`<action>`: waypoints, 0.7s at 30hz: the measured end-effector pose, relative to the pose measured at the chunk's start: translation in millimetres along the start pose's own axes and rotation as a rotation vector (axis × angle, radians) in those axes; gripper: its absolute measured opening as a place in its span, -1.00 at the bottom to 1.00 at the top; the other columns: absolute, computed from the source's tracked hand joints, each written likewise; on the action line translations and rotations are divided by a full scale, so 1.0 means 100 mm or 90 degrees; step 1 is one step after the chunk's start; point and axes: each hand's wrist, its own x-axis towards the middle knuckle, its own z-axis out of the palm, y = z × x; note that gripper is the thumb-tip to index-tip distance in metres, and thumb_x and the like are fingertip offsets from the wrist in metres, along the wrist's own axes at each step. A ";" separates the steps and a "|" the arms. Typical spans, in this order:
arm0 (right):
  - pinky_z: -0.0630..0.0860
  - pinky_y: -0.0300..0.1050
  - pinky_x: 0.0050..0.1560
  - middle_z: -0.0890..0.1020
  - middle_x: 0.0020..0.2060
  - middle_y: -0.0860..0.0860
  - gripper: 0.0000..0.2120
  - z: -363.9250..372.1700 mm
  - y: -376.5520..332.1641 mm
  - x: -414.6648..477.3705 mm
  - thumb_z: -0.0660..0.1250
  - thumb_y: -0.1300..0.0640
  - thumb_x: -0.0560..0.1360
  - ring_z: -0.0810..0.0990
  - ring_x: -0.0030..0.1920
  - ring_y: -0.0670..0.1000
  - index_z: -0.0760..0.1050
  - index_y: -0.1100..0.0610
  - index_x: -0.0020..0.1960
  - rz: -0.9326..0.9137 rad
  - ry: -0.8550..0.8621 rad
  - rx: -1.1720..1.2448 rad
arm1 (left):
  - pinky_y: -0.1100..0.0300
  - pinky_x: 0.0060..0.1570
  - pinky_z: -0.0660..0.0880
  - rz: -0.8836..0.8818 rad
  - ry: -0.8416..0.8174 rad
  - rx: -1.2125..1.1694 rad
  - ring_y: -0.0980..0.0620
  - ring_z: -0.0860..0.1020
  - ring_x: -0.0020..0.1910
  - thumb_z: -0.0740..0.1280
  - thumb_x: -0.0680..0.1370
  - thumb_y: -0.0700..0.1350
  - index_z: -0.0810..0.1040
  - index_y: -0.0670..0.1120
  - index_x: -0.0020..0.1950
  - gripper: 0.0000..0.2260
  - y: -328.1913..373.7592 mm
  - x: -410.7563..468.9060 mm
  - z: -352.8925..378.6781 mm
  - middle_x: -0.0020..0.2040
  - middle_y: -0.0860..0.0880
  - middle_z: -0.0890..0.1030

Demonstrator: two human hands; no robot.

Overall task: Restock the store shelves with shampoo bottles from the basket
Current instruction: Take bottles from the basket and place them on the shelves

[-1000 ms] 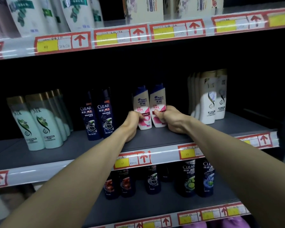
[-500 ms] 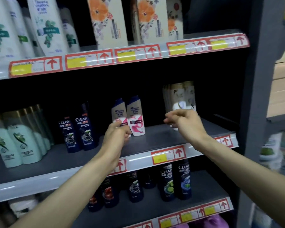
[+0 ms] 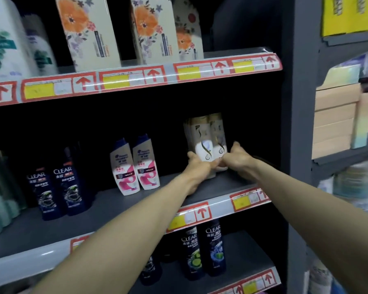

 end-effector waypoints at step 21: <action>0.55 0.09 0.29 0.68 0.12 0.19 -0.75 0.16 0.20 0.26 0.20 0.41 0.62 0.64 0.17 0.18 0.56 0.24 0.21 0.009 -0.080 0.143 | -0.09 0.45 0.41 0.015 0.013 0.049 -0.15 0.48 0.40 0.27 0.70 -0.08 0.10 -0.21 0.56 -0.47 -0.15 0.17 0.05 0.44 -0.16 0.46</action>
